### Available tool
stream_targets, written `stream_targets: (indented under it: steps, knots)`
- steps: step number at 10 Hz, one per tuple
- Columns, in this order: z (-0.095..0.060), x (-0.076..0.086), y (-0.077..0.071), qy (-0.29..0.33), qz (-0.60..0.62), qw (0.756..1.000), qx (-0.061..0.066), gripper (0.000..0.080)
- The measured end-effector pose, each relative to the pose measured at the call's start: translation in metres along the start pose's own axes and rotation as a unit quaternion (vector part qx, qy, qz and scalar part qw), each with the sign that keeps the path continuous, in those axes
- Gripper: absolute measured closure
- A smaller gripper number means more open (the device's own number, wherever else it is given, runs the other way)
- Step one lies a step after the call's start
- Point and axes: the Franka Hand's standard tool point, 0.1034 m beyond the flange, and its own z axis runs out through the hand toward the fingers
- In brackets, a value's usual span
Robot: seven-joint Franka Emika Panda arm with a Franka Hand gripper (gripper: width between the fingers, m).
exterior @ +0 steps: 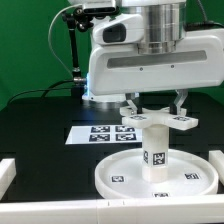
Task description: Assemble round table
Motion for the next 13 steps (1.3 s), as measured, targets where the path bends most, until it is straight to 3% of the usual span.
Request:
stream_targets:
  steps: [6,8,9,11,13]
  knots:
    - [-0.0002,0.0003,-0.0027,0.001,0.185,0.983,0.005,0.0361]
    - [0.0009,0.0012,-0.0028,0.018,0.329,0.943,0.035,0.0361]
    - [0.0018,0.0005,-0.0032,0.025,0.383,0.923,0.044,0.0361]
    - [0.0033,0.0005,-0.0049,0.026,0.481,0.874,0.06,0.0361]
    - [0.0031,0.0021,-0.0053,0.025,0.564,0.822,0.067,0.0361]
